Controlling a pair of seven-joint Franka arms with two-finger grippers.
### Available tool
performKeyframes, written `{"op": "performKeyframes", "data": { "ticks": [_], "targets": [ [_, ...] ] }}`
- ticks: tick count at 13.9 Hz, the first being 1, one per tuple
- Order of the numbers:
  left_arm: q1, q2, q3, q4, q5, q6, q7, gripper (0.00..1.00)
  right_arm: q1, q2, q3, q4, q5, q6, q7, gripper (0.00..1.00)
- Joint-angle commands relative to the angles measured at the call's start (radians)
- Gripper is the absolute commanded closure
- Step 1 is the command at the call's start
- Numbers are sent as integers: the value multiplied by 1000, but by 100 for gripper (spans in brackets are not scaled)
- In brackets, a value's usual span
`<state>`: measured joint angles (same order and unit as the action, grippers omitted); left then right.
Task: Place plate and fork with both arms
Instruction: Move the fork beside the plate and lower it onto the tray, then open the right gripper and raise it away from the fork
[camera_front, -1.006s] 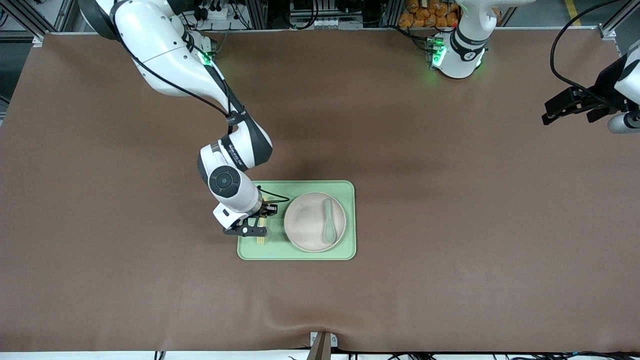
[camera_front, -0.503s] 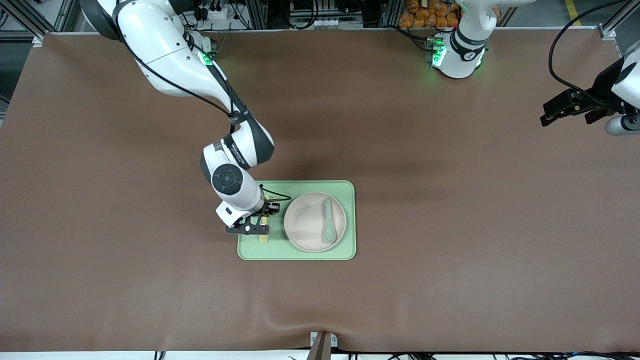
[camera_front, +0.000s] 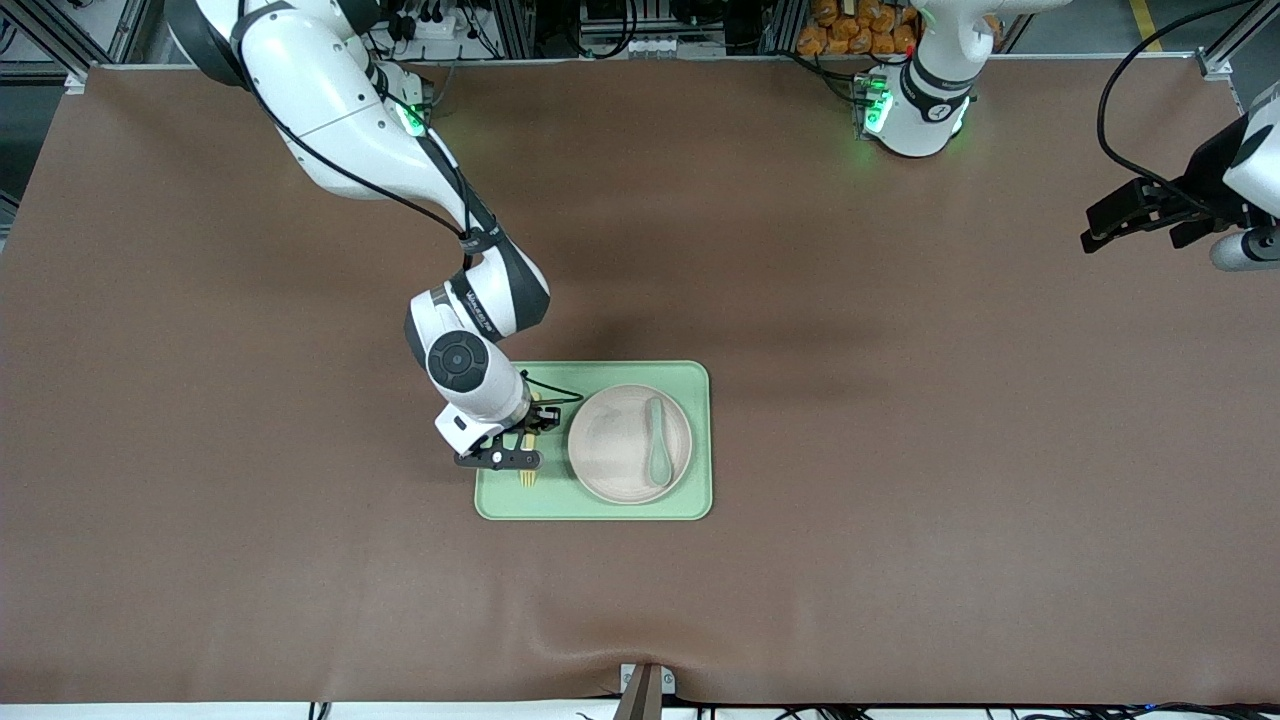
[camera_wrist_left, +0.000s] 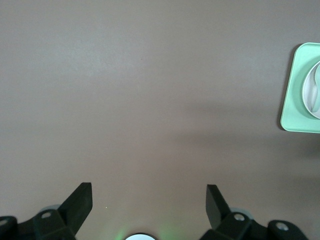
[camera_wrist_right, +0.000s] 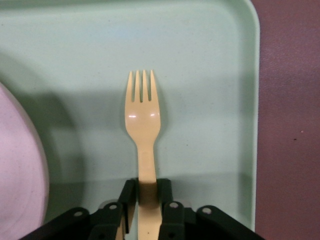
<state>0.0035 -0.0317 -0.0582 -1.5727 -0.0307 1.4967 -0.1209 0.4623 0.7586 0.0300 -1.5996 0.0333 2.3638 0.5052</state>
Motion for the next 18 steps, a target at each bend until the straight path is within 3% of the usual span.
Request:
{"op": "performKeyframes", "data": {
  "ticks": [1, 3, 6, 12, 18],
  "targets": [
    [4, -11, -5, -10, -12, 11, -16, 0, -8, -25, 5, -5, 10, -12, 1, 15],
    [4, -10, -5, -10, -12, 13, -16, 0, -11, -47, 10, 35, 36, -78, 6, 0],
    [4, -10, -5, -12, -12, 14, -16, 0, -46, -91, 8, 108, 42, -216, 4, 0],
    [0, -10, -5, -27, -12, 28, -16, 0, -160, -229, 5, 116, 37, -348, -11, 0],
    [-2, -10, -5, -30, -12, 31, -14, 0, -305, -334, 19, 113, 36, -460, -192, 0]
  ]
}}
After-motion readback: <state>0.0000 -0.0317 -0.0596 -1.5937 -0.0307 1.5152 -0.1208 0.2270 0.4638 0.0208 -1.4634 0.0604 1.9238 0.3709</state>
